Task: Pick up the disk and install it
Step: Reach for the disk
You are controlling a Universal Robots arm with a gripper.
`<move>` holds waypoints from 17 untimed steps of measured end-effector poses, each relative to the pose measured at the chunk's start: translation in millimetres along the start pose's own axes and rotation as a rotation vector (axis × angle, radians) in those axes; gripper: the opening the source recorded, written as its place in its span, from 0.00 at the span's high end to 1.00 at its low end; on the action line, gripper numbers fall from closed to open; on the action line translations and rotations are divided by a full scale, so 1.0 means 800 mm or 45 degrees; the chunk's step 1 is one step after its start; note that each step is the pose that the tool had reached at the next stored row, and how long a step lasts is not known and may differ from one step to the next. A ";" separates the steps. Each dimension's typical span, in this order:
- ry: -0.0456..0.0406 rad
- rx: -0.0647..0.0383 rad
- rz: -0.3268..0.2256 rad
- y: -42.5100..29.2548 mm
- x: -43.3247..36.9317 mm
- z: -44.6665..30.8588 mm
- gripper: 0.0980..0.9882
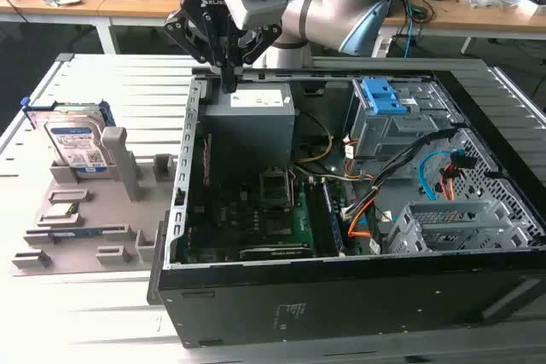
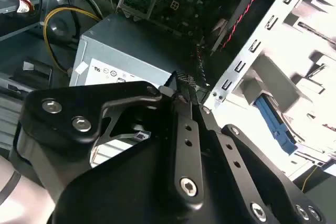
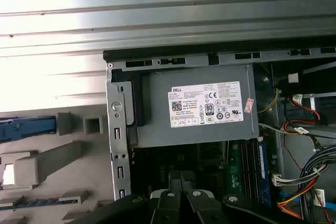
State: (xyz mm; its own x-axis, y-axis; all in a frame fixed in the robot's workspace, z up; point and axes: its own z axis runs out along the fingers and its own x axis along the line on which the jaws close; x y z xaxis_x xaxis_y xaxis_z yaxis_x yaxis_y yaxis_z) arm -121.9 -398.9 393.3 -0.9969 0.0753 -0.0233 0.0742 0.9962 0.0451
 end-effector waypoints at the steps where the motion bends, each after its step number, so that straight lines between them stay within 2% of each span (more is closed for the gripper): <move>1: 0.000 0.000 0.000 -0.0001 0.002 0.0000 0.99; 13: 0.000 0.000 0.000 -0.0022 0.030 -0.0008 0.99; 17: 0.000 0.000 0.000 -0.0027 0.036 -0.0010 0.99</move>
State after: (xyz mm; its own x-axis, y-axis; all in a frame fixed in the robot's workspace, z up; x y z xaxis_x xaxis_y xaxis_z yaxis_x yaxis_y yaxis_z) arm -150.4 -398.9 393.3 -0.9969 0.0753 -0.0233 0.0742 0.9962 0.0450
